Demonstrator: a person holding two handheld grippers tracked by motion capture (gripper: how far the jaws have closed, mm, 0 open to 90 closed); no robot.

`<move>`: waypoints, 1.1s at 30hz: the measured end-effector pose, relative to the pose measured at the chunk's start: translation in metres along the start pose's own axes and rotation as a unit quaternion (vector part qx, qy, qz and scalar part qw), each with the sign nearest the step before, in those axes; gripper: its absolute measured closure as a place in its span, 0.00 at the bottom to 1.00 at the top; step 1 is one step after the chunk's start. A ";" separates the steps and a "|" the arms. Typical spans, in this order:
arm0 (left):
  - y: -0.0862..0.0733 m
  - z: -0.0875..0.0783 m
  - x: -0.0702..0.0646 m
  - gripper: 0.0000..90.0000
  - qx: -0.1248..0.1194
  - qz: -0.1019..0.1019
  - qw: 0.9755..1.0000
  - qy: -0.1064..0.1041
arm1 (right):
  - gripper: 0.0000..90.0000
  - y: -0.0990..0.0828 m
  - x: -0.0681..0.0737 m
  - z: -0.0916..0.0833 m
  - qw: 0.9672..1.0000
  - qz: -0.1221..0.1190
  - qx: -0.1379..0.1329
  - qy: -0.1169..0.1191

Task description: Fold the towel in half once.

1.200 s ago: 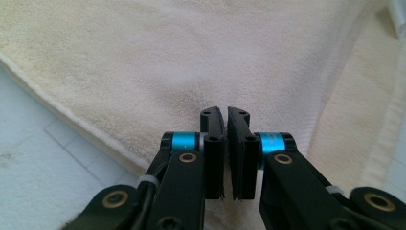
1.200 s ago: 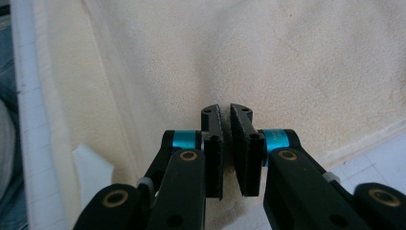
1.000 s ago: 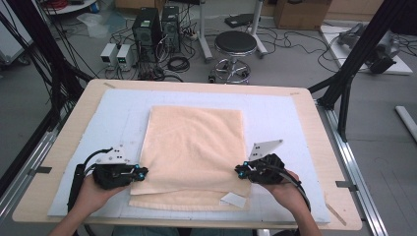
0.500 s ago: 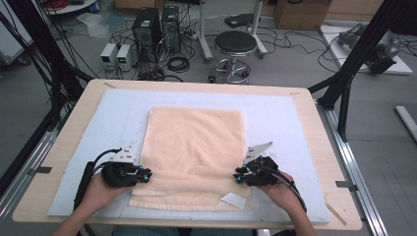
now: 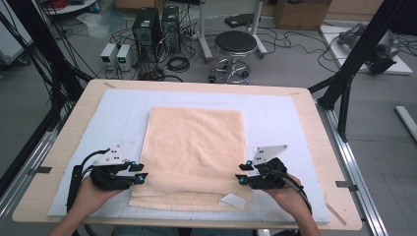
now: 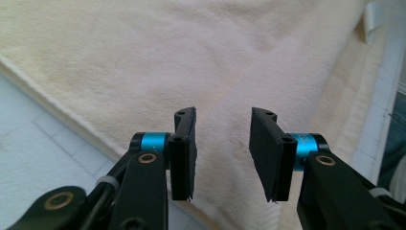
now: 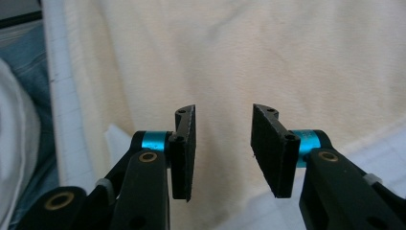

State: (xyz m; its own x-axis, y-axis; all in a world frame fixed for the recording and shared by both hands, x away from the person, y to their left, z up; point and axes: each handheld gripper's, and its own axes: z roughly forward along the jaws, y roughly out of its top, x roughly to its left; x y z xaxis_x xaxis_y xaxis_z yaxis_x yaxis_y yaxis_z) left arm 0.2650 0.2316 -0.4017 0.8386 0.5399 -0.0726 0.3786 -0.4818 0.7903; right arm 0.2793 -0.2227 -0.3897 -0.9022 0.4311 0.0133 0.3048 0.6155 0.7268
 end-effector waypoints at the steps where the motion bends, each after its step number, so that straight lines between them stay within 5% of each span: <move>1: -0.001 0.002 -0.003 0.69 0.003 0.005 1.000 -0.007 | 0.68 0.000 0.002 0.002 1.000 -0.003 0.002 0.009; 6: -0.007 0.019 -0.012 0.69 0.042 0.022 0.998 -0.043 | 0.65 -0.004 0.007 0.021 0.999 -0.019 0.020 0.043; 10: -0.013 0.031 -0.014 0.71 0.070 0.032 0.996 -0.046 | 0.67 -0.008 0.009 0.035 0.997 -0.021 0.045 0.062; 14: -0.012 0.033 -0.012 0.83 0.073 0.033 0.996 -0.045 | 0.80 -0.011 0.011 0.045 0.996 -0.034 0.061 0.063; 18: -0.009 0.031 -0.012 0.94 0.070 0.037 0.996 -0.047 | 0.96 -0.010 0.011 0.044 0.995 -0.043 0.063 0.070; 21: -0.006 0.024 -0.011 0.95 0.057 0.035 0.996 -0.050 | 0.97 -0.004 0.011 0.037 0.994 -0.048 0.065 0.074; 29: 0.011 -0.007 -0.008 0.96 0.003 0.031 0.998 -0.046 | 0.97 0.014 0.009 0.003 0.997 -0.050 0.012 0.062; 33: 0.006 -0.006 -0.009 0.95 0.012 0.026 0.997 -0.068 | 0.96 0.017 0.010 0.001 0.996 -0.052 0.014 0.069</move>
State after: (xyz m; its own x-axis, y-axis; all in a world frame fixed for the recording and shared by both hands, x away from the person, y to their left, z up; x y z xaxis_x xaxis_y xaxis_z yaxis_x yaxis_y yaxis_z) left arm 0.2578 0.2279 -0.3929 0.9017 0.4168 -0.1150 0.3414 -0.5232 0.7808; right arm 0.2757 -0.2070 -0.3783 -0.9619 0.2712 0.0341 0.2142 0.6705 0.7103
